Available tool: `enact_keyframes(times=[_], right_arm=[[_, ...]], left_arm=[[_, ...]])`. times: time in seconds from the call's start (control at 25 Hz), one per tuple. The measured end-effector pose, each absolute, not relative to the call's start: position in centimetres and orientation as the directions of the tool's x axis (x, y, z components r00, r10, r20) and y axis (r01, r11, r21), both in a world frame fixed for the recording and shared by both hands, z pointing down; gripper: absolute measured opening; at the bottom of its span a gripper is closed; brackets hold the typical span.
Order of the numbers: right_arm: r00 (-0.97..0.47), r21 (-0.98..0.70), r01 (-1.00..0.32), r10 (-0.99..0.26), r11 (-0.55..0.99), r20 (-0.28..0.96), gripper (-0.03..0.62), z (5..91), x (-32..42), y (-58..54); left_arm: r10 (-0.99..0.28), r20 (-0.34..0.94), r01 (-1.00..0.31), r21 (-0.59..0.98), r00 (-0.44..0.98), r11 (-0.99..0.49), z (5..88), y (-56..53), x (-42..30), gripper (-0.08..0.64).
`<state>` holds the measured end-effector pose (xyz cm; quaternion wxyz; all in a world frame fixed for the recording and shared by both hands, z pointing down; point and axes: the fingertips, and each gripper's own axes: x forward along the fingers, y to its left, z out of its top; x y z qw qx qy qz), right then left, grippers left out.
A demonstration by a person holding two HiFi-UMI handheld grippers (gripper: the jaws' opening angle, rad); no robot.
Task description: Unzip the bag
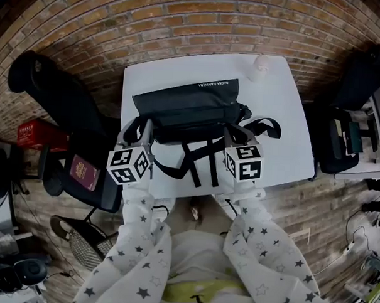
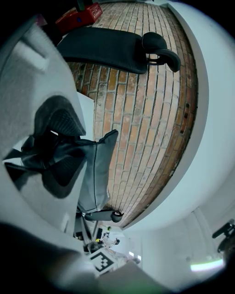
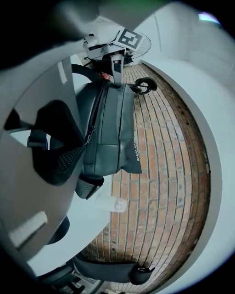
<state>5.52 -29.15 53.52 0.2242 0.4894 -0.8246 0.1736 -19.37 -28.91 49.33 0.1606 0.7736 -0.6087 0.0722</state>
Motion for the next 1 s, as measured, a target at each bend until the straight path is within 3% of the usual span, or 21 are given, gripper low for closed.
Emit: enact_keyframes(times=[1.0], right_arm=[[-0.316,-0.063,-0.939,-0.781,0.337,0.539,0.017,53.6,10.0,-30.0]], left_arm=[[-0.923,0.308,-0.968,0.165,0.232,-0.188,49.6,-29.0,-19.8,0.143]])
